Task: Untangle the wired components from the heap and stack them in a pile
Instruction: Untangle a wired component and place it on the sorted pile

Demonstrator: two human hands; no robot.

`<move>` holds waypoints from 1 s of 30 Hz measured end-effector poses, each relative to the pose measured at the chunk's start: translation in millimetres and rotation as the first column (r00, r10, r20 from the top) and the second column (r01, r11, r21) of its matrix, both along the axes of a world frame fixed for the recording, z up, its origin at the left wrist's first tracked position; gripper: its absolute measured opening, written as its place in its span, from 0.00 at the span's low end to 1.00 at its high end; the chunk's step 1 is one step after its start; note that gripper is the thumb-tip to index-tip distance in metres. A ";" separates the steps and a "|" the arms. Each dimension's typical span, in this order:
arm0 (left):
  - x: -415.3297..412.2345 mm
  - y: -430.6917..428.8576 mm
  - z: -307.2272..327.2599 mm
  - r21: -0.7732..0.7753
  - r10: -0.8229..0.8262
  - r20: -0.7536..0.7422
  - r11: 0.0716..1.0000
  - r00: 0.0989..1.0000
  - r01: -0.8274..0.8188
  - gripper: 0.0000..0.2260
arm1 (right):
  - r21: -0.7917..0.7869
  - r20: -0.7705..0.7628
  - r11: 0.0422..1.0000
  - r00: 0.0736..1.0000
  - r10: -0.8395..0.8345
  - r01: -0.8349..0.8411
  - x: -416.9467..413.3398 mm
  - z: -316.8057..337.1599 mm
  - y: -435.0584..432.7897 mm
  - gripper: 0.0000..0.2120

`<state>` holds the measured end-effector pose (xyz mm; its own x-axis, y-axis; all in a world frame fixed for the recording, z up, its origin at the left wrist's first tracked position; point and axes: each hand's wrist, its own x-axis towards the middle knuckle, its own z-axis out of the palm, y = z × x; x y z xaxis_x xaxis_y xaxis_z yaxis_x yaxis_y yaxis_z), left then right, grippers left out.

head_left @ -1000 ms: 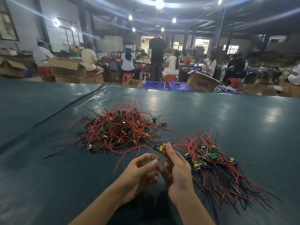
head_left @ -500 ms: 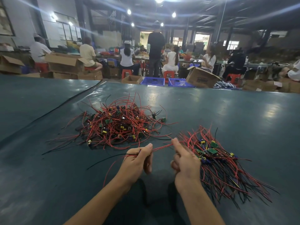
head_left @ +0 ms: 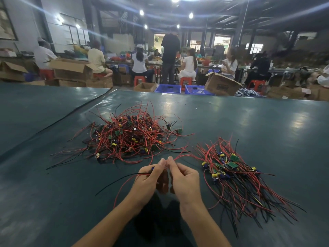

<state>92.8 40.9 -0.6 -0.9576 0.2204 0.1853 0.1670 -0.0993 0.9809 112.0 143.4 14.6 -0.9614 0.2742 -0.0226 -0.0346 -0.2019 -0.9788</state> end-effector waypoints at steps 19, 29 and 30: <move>-3.0 -9.9 3.0 -0.104 0.003 0.094 0.995 0.996 0.007 0.26 | 0.204 -0.106 0.977 0.993 -0.047 0.068 -1.1 -5.2 11.8 0.21; -28.2 -36.2 -2.5 0.097 0.304 0.016 0.948 0.952 -0.305 0.27 | -0.591 0.272 0.703 0.918 -0.288 0.395 -12.1 3.9 53.5 0.05; -29.6 -37.2 -3.7 0.081 0.315 -0.010 0.946 0.949 -0.313 0.27 | -0.586 0.281 0.704 0.916 -0.288 0.401 -12.7 3.1 54.3 0.04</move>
